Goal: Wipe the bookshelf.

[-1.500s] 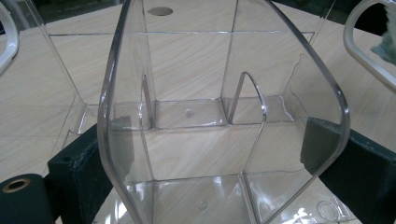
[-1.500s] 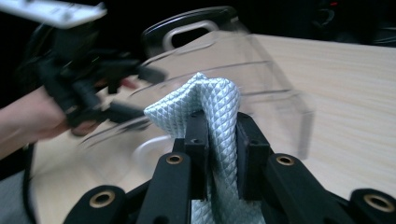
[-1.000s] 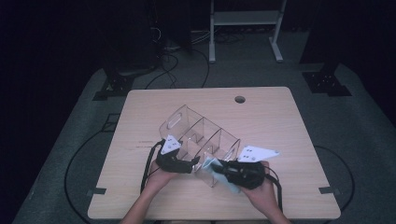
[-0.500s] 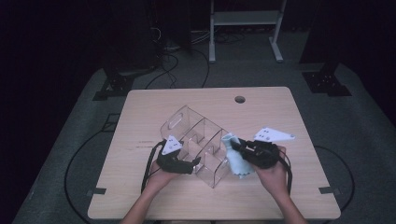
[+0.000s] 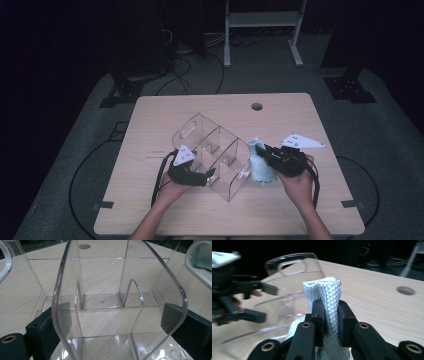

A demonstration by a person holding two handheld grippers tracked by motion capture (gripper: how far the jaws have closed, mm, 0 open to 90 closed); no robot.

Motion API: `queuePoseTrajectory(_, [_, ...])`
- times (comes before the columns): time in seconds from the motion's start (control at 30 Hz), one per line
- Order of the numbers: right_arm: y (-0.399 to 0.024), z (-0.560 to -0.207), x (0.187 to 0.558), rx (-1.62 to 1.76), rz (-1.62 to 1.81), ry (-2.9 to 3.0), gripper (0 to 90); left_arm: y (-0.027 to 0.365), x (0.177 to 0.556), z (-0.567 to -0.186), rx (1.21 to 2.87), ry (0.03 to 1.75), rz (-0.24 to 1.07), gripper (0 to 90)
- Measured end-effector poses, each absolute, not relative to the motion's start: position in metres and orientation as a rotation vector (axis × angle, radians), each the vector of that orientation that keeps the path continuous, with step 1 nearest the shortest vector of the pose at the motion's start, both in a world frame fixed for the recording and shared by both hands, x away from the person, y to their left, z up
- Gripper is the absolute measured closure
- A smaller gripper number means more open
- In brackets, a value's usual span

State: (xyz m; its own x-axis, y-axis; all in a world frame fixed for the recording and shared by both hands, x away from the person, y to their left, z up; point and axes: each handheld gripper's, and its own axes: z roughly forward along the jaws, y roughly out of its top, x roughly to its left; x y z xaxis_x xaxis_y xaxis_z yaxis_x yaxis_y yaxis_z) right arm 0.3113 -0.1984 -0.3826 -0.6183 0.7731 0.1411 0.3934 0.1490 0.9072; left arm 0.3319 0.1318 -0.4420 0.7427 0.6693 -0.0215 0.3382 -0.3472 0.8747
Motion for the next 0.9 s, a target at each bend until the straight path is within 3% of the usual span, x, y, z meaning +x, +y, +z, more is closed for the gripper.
queuePoseTrajectory(0.37, [-0.209,-0.391,0.3,1.138,1.411,2.071,78.3,0.131,0.332,-0.442,1.958,0.771,0.429,6.1])
queuePoseTrajectory(0.57, [-0.2,-0.427,0.308,1.192,1.361,2.194,78.2,0.13,0.332,-0.442,1.958,0.769,0.426,6.1])
queuePoseTrajectory(0.8, [-0.205,-0.41,0.305,1.171,1.482,2.137,78.0,0.13,0.333,-0.442,1.959,0.769,0.417,5.8])
queuePoseTrajectory(0.9, [-0.205,-0.423,0.31,1.212,1.493,2.157,77.9,0.131,0.333,-0.441,1.961,0.771,0.406,5.4])
